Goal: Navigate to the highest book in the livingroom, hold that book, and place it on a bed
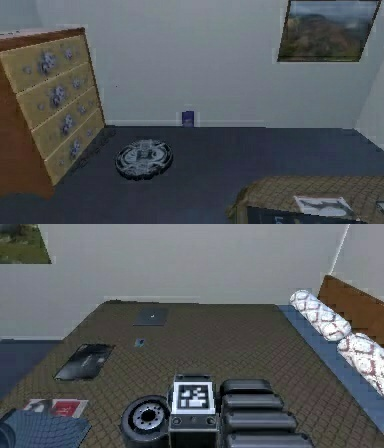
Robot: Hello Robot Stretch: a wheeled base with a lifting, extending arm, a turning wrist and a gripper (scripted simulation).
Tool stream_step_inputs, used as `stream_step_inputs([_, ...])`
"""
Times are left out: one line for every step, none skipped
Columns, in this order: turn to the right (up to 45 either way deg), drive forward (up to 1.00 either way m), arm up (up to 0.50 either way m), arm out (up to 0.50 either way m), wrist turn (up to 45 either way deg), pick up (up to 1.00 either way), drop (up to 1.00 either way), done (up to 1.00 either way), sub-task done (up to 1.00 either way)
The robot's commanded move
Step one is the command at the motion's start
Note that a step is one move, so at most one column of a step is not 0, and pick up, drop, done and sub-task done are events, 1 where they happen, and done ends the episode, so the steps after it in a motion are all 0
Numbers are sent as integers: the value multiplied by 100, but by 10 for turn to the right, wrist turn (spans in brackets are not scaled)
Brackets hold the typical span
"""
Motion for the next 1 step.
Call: stream_step_inputs([150,0,0,0,0,0,0,0,0])
